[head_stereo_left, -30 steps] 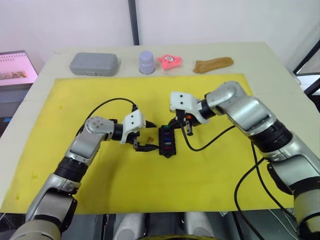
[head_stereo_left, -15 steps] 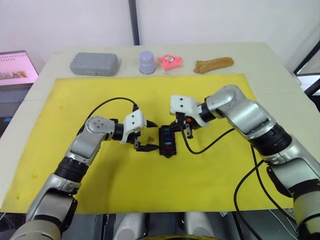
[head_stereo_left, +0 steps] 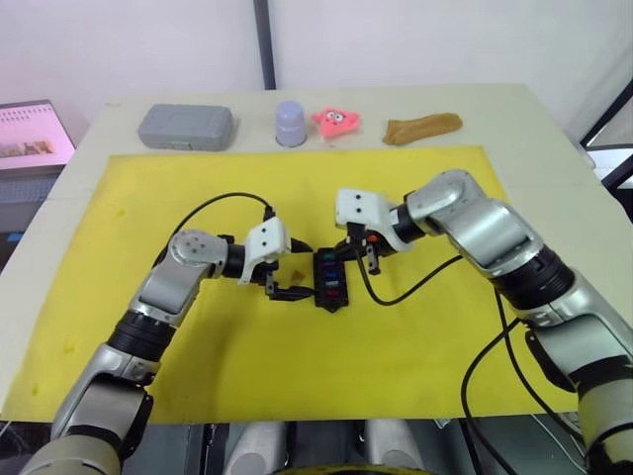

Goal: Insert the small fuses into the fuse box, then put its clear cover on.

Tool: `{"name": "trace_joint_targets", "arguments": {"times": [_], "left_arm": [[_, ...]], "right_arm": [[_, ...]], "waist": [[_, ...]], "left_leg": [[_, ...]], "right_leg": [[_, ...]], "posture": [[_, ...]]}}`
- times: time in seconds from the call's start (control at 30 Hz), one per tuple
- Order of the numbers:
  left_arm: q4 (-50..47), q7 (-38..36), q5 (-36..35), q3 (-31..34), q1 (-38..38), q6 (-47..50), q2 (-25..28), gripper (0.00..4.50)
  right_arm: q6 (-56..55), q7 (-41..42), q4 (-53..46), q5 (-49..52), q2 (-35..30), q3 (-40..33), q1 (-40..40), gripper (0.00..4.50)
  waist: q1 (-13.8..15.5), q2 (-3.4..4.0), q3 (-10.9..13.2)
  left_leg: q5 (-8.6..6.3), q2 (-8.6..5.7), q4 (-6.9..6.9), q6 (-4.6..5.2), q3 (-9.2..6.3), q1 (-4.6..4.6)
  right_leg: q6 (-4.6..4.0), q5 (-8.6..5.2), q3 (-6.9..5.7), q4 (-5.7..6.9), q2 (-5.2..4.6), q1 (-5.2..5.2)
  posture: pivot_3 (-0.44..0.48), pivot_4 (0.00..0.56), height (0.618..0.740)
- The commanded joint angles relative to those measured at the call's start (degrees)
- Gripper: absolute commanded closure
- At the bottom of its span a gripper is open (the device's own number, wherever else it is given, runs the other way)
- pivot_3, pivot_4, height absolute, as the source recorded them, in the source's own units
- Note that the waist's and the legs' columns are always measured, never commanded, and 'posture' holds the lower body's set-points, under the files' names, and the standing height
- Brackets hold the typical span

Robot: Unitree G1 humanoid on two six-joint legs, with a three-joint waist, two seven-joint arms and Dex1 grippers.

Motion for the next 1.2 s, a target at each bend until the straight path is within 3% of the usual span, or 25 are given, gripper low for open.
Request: {"name": "trace_joint_targets", "arguments": {"times": [0.03, 1.2], "left_arm": [[-1.81, -0.20, -0.29, 0.88, -0.26, -0.31, 0.27, 0.05], [-1.86, -0.03, -0.03, 0.86, -0.35, -0.63, 0.17, 0.05]], "right_arm": [[-0.27, 0.39, -1.09, 0.05, 0.26, -2.98, -2.07, 4.50], [-1.16, 1.23, 0.13, -1.90, 1.01, -2.44, 0.42, 4.50]], "waist": [[0.00, 0.00, 0.00], [0.01, 0.00, 0.00]], "left_leg": [[0.00, 0.00, 0.00, 0.00, 0.00, 0.00], [0.00, 0.00, 0.01, 0.00, 0.00, 0.00]], "right_leg": [[0.00, 0.00, 0.00, 0.00, 0.00, 0.00], [0.00, 0.00, 0.00, 0.01, 0.00, 0.00]], "posture": [[0.000, 0.150, 0.740], [0.000, 0.150, 0.740]]}}
